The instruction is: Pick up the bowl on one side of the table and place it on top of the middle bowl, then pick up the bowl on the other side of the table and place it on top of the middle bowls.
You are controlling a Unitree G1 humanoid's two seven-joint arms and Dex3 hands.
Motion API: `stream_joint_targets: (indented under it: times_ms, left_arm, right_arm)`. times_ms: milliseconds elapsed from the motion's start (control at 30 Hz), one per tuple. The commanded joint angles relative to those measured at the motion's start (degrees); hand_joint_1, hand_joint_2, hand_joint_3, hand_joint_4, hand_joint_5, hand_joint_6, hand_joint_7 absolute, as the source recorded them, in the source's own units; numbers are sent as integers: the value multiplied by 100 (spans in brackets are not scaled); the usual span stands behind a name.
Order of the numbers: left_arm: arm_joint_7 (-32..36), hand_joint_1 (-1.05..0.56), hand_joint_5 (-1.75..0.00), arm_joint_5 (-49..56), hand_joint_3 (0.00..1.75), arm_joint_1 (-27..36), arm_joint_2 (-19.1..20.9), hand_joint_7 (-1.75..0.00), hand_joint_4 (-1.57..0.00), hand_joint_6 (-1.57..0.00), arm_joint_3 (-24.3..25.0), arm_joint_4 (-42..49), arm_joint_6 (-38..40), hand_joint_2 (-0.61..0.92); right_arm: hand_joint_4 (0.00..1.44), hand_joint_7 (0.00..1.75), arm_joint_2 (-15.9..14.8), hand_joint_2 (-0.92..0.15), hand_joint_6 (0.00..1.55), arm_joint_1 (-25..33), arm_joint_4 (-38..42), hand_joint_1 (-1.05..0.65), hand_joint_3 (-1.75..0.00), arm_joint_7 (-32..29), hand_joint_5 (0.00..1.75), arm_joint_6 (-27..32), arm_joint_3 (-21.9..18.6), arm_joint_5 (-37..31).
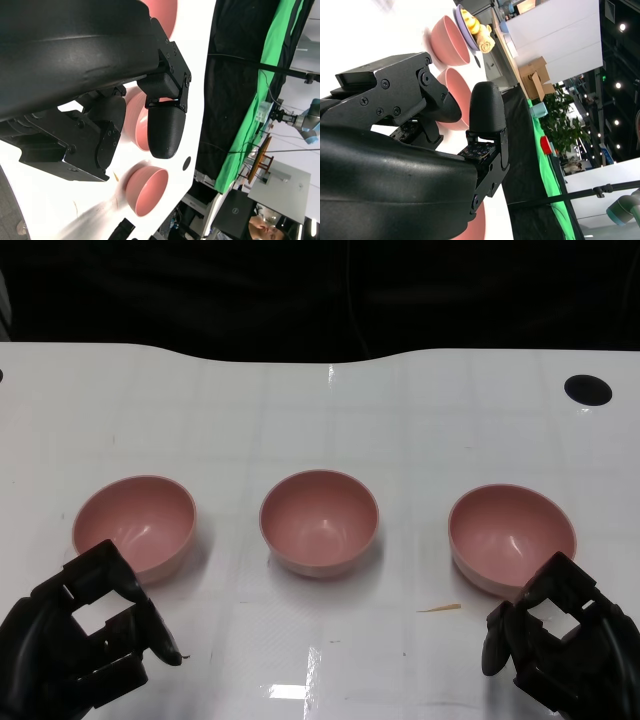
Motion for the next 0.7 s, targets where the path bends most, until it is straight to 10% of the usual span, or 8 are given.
stream_joint_targets:
  times_ms: [33, 367, 533, 600, 700]
  left_arm:
    - [85, 32, -175, 249, 139, 18, -77, -175, -91, -66, -21, -17, -391, 92]
    - [393, 17, -172, 1844, 108, 93, -265, -162, -16, -18, -406, 207, -2054, 74]
    - [918, 12, -119, 4280, 62, 94, 340, -103, -40, -51, -793, 584, -3889, 65]
    - [1279, 4, -75, 5400, 21, 94, 612, -59, -63, -74, -889, 499, -4146, 73]
    - [1629, -12, -32, 6713, 3, 65, 860, -17, -82, -96, -999, 195, -4088, 68]
  right_arm:
    - [82, 169, -123, -73, 55, -37, -25, -2, -110, 137, 175, 11, -46, 135]
    - [83, 168, -81, -70, 57, -104, 34, -2, -109, 12, 175, -69, -36, 8]
    - [84, 167, 11, -68, 59, -144, 89, 0, -111, -72, 175, -174, -33, -46]
    - [84, 168, 12, -68, 59, -144, 89, -1, -112, -107, 175, -182, -13, -93]
    - [84, 168, 21, -67, 59, -144, 63, -1, -112, -135, 175, -132, -6, -75]
